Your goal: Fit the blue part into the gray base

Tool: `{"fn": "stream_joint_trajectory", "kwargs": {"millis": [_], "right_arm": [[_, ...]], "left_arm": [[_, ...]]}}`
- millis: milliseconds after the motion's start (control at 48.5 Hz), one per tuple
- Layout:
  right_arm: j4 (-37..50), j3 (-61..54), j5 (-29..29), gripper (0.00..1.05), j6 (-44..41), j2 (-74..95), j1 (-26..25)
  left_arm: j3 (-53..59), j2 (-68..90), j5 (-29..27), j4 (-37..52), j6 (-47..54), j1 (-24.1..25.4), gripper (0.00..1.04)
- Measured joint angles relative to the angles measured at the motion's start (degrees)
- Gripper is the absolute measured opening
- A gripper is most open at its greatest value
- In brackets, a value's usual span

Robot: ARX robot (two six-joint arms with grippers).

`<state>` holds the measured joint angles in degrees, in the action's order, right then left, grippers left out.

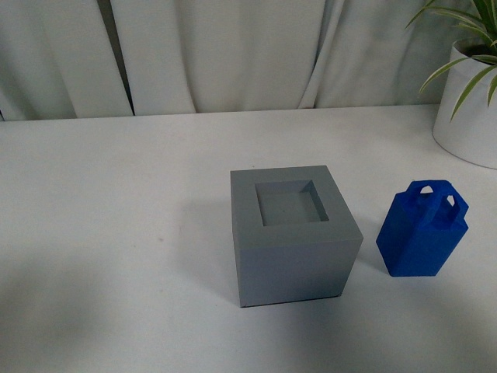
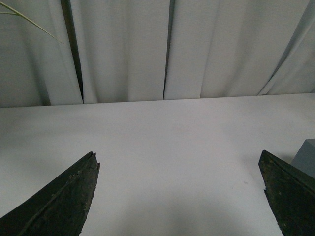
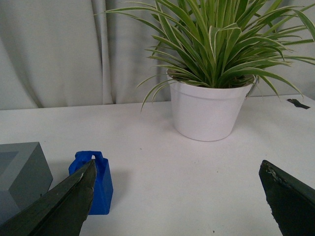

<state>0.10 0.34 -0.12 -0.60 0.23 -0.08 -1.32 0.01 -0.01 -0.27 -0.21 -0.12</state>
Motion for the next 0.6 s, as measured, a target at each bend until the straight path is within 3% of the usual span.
{"fn": "stream_joint_trajectory", "kwargs": {"millis": [597], "right_arm": [[0.0, 0.0, 0.0, 0.97, 0.0, 0.0, 0.0]], "left_arm": [[0.0, 0.0, 0.0, 0.0, 0.0, 0.0, 0.99]]}}
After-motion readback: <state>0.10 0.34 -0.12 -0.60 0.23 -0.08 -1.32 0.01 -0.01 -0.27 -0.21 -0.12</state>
